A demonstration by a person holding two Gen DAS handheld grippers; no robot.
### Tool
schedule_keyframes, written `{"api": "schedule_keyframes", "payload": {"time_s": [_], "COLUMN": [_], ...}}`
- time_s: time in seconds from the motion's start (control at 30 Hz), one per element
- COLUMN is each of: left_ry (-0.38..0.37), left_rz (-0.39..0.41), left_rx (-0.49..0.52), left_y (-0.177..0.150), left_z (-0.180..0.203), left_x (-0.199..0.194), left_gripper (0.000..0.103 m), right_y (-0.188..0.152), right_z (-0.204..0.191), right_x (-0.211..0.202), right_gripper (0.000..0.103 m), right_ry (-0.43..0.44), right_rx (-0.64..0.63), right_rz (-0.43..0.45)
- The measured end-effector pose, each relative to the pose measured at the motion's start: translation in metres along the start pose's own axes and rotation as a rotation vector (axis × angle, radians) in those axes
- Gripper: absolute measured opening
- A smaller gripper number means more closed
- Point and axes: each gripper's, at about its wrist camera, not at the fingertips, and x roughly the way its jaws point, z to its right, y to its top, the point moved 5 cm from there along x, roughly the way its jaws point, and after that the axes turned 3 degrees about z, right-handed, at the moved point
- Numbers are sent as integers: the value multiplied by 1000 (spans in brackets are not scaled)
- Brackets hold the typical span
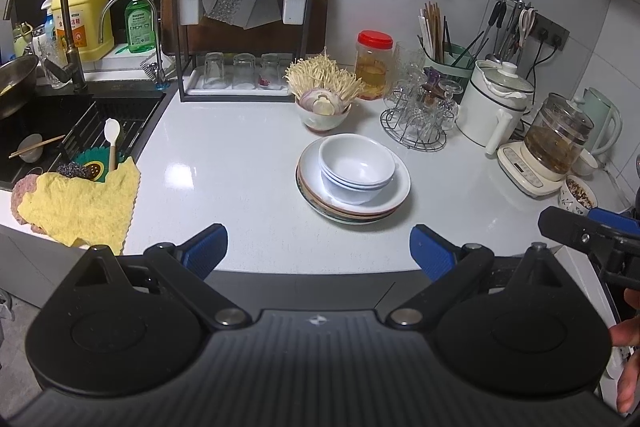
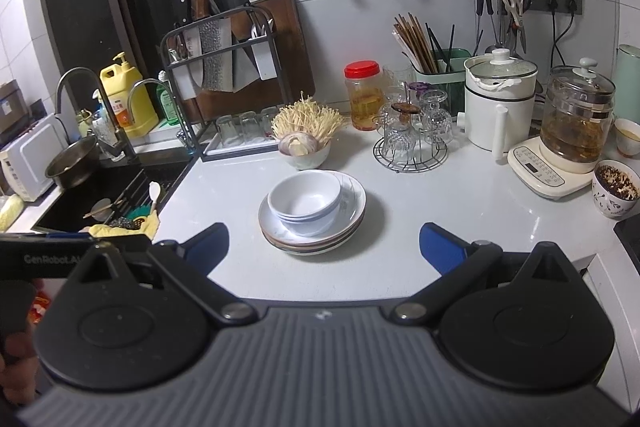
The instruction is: Organize plates and bowls
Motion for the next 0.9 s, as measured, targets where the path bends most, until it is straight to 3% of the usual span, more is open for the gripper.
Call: {"api": "schedule_keyframes", "payload": {"time_s": [0.9], "left_ry": [-2], "left_rz": [-3], "left_rx": [-16], "left_y": [-8], "left_z": [-4], "left_x": [-7], "left_gripper": [100], "right_y": [-3], "right_z": [-2], "right_x": [-2], "right_gripper": [103], "right_ry": [-3], "right_rx": [2], "right_rz": [-3]}}
